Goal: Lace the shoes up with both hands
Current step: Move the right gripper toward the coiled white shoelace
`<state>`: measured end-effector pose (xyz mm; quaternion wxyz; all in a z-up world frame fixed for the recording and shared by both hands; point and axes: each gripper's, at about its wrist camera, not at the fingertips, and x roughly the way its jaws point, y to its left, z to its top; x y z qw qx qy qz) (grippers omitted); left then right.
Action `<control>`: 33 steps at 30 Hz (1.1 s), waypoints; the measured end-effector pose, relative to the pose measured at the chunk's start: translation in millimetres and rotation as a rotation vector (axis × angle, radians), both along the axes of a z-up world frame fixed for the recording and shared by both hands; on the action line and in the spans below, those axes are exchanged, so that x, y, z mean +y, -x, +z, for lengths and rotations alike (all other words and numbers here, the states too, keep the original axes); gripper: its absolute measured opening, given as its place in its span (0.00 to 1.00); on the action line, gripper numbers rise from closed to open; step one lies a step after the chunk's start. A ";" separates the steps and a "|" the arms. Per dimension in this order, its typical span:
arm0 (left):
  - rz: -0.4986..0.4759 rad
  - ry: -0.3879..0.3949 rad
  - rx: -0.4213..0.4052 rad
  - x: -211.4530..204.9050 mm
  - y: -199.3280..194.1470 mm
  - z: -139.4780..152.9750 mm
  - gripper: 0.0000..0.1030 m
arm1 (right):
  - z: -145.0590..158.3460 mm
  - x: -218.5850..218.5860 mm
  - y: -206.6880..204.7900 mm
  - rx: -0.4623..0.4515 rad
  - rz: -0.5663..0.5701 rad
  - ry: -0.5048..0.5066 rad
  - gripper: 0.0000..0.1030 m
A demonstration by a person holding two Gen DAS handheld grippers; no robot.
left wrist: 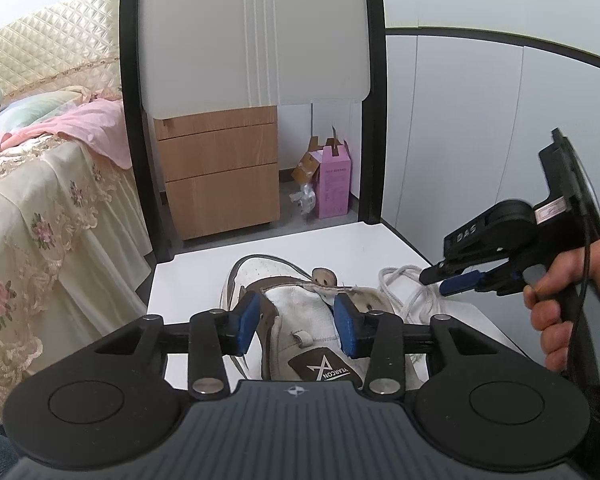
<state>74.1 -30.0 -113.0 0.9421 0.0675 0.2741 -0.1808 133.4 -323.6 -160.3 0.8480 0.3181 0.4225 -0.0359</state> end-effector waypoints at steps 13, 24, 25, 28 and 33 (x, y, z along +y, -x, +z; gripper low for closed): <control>0.002 -0.001 -0.018 0.1 4.3 1.0 0.44 | 14.9 0.6 14.5 -0.091 -0.013 -0.014 0.02; -0.001 0.004 -0.027 -0.5 4.2 0.7 0.44 | 49.1 -32.5 49.4 -0.298 -0.081 -0.409 0.02; -0.002 0.003 -0.027 -0.9 4.5 0.6 0.44 | 49.7 -36.5 52.3 -0.300 -0.090 -0.451 0.02; -0.008 0.000 -0.030 -1.6 5.5 0.6 0.44 | 49.8 -46.3 60.4 -0.315 -0.120 -0.547 0.02; -0.013 -0.009 -0.029 -3.7 5.7 -0.5 0.44 | 57.1 -45.7 56.6 -0.267 -0.103 -0.429 0.03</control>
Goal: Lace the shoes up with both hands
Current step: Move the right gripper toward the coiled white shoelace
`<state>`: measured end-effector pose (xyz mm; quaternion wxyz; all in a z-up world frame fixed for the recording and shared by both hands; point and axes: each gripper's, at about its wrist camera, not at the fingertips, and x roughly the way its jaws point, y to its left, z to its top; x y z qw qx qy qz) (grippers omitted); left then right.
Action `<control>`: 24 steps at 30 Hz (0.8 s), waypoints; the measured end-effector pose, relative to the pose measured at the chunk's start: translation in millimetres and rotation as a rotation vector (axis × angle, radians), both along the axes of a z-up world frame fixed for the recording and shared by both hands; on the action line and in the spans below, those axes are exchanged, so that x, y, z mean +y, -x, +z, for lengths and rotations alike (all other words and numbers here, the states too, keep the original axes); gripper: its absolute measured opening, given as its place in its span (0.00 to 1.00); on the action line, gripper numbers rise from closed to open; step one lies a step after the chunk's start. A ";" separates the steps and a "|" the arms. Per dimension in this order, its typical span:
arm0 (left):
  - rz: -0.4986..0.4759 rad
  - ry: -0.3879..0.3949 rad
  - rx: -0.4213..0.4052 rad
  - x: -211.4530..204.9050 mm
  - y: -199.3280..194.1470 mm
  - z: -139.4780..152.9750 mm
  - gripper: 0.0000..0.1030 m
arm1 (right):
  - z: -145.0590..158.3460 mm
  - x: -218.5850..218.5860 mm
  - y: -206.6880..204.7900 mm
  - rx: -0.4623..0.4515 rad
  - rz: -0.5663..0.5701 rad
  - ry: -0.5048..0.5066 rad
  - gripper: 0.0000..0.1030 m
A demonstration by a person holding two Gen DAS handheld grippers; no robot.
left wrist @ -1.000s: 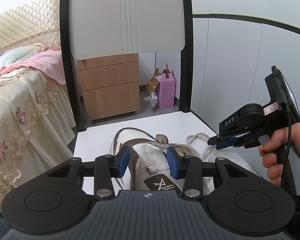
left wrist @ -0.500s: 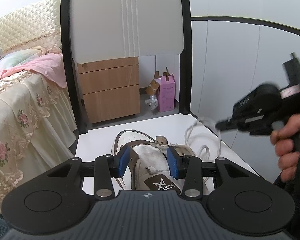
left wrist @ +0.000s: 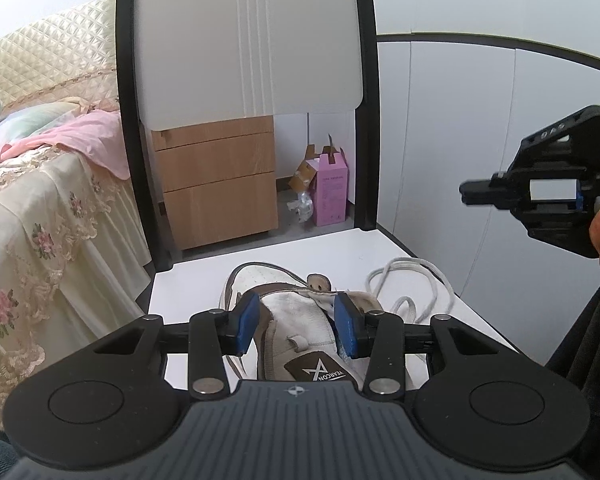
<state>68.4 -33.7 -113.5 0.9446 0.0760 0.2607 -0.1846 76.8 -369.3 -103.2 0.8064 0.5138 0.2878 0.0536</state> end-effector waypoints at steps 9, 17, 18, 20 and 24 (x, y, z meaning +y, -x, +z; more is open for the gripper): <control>-0.002 -0.002 -0.001 -1.0 -2.9 -0.9 0.50 | -27.1 27.9 -30.6 0.213 0.068 0.276 0.05; 0.000 -0.004 -0.001 0.5 -2.8 -0.4 0.51 | -37.2 37.4 -43.6 0.238 0.073 0.387 0.44; -0.001 -0.004 -0.001 0.4 -2.6 -0.3 0.51 | -38.7 39.4 -45.4 0.243 0.082 0.400 0.42; -0.004 -0.005 -0.004 0.0 -2.3 0.0 0.52 | -40.5 43.0 -48.7 0.256 0.094 0.446 0.37; -0.007 -0.010 -0.006 -0.3 -0.9 -0.3 0.53 | -44.2 51.6 -57.0 0.274 0.111 0.533 0.35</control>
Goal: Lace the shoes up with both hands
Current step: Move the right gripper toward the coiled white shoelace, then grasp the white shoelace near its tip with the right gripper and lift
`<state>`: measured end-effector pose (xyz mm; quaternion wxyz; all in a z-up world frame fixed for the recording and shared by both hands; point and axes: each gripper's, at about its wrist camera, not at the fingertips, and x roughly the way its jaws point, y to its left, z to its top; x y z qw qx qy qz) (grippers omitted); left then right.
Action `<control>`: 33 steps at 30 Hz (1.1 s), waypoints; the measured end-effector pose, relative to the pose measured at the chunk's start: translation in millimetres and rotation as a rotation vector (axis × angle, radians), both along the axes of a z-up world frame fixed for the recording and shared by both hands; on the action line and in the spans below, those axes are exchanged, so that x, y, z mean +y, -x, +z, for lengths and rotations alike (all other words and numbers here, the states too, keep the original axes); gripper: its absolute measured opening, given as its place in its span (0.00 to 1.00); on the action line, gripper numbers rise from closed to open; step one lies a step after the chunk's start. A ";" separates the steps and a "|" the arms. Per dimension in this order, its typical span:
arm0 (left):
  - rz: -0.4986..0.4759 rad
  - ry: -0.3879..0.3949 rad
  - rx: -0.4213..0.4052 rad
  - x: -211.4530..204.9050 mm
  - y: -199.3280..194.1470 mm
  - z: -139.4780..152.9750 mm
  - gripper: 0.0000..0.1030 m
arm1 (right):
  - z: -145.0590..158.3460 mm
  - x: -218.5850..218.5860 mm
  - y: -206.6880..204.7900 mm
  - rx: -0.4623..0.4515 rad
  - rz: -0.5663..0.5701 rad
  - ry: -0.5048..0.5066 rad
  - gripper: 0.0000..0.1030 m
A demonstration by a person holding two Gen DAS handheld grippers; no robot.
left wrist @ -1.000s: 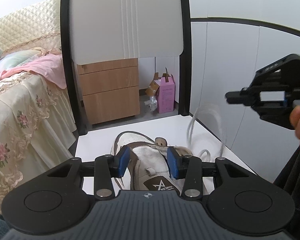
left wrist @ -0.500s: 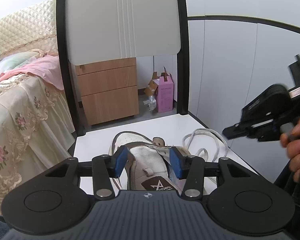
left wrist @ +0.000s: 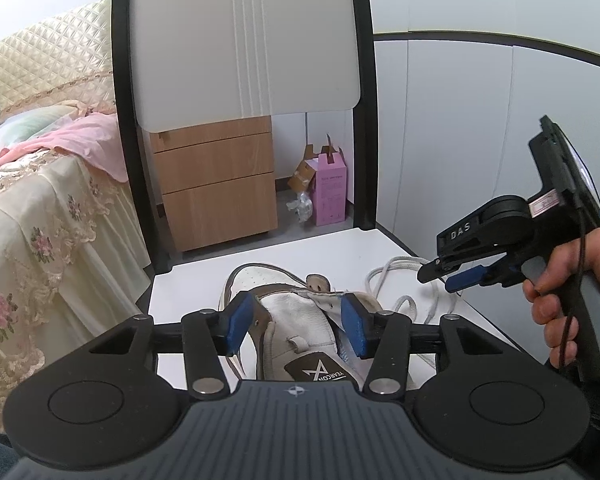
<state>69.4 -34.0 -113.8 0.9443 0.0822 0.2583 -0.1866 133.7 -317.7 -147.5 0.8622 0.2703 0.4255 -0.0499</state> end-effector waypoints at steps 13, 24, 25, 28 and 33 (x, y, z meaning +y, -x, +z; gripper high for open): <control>0.000 -0.007 -0.005 -0.7 1.9 0.0 0.54 | -10.1 24.4 -11.6 0.035 0.114 0.251 0.02; -0.002 -0.003 -0.005 -0.2 1.3 0.2 0.54 | 9.0 -5.5 13.4 -0.064 0.027 -0.037 0.04; -0.004 -0.004 -0.004 -0.1 1.8 0.2 0.54 | 10.9 -8.1 14.5 -0.070 0.022 -0.043 0.04; -0.007 -0.006 -0.004 -0.8 1.8 0.1 0.54 | 13.6 -15.6 15.7 -0.077 -0.004 -0.047 0.04; -0.001 -0.005 -0.003 -0.4 0.4 0.0 0.54 | 10.4 -26.8 13.8 -0.065 -0.058 -0.020 0.05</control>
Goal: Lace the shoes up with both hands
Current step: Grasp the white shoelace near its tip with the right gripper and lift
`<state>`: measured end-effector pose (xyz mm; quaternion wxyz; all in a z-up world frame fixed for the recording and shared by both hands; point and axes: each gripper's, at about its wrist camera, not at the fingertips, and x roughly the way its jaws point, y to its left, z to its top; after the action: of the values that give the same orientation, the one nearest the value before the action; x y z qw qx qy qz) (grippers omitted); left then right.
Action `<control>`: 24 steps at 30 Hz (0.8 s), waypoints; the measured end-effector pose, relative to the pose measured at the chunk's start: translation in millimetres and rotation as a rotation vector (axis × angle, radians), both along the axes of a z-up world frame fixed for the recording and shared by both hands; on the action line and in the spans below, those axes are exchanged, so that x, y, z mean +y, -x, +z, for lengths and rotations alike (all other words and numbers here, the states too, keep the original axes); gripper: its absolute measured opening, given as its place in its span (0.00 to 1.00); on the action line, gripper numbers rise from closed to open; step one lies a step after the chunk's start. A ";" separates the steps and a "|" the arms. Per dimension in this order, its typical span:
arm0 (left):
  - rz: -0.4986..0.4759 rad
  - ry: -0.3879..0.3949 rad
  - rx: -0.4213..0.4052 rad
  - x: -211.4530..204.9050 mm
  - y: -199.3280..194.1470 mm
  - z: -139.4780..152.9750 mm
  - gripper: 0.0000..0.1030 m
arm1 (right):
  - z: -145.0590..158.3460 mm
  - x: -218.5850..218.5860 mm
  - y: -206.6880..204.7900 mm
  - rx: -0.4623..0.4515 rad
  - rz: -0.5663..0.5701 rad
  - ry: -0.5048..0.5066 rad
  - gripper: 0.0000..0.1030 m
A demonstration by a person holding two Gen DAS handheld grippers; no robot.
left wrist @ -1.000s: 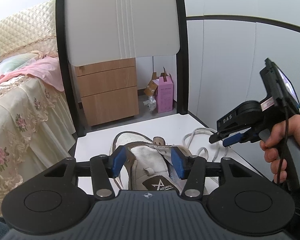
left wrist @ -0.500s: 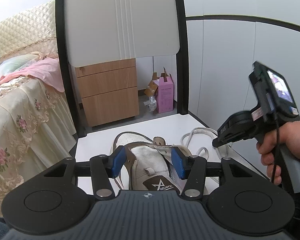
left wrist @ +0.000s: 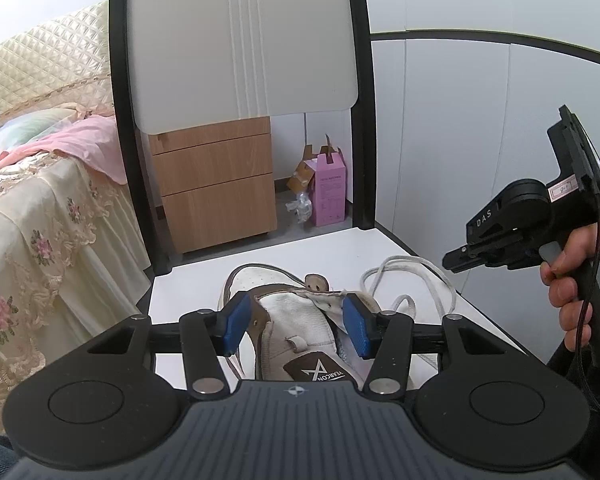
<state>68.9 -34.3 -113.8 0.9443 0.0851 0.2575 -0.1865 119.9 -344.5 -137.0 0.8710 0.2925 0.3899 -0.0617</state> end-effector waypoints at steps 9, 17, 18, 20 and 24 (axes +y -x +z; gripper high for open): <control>-0.004 -0.010 0.005 -1.2 0.4 -0.9 0.61 | -22.7 -8.9 -1.7 0.076 -0.057 0.012 0.29; -0.009 -0.015 0.004 -1.1 0.7 -1.5 0.62 | -25.5 -8.5 -4.8 0.058 -0.064 0.004 0.36; -0.008 -0.015 0.005 -1.0 0.6 -1.5 0.62 | -26.6 -7.3 -6.3 0.061 -0.058 0.010 0.33; -0.007 -0.016 0.006 -0.9 1.2 -1.5 0.62 | -28.5 -4.6 -8.8 0.064 -0.039 0.020 0.23; -0.009 -0.016 0.002 -1.2 1.8 -1.6 0.62 | -28.2 -0.9 -8.1 0.056 -0.023 0.045 0.02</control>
<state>67.1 -35.5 -115.4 0.9424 0.0937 0.2596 -0.1888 128.0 -345.4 -165.2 0.8654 0.2756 0.4091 -0.0885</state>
